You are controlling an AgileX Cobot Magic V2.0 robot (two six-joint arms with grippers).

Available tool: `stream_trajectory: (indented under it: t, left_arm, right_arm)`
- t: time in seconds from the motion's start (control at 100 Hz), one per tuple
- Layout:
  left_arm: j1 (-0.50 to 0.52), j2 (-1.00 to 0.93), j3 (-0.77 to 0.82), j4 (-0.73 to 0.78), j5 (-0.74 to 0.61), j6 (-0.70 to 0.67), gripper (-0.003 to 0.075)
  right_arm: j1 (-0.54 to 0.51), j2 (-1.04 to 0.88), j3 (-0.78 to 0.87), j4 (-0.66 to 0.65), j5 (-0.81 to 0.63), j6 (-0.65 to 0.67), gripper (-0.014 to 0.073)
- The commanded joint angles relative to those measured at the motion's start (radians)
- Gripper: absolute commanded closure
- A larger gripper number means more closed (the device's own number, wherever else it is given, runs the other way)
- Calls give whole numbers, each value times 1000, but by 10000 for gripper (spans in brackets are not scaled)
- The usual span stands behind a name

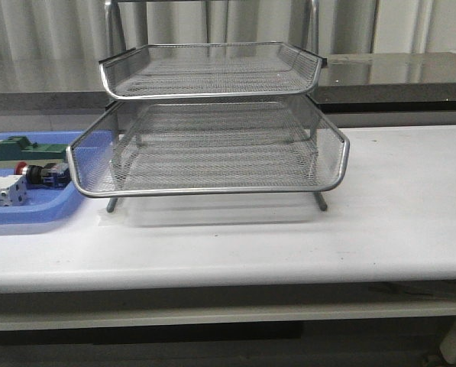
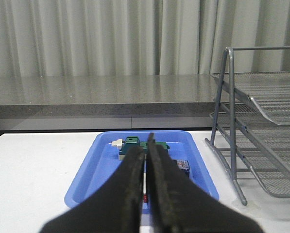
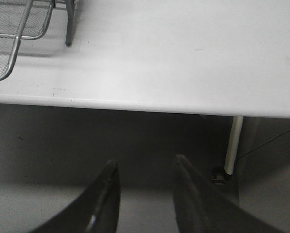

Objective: Place button on rack with both arms

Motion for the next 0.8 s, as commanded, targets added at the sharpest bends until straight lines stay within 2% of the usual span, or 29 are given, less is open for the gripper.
stream_trajectory:
  t: [0.0,0.11,0.18,0.79]
  left_arm:
    - [4,-36,46,-8,-82,-8,716]
    - [4,-36,46,-8,-82,-8,716]
    - [4,-36,46,-8,-82,-8,716]
    - [4,-36,46,-8,-82,-8,716]
  right_arm:
    - [-2,-10,-36,-25,-33,5,414]
    - [-2,-13,-36,-25,-10,5,587]
    - [-2,-13,-36,-24,-6,5,667]
    - [-2,-13,-36,-22,-5,5,662]
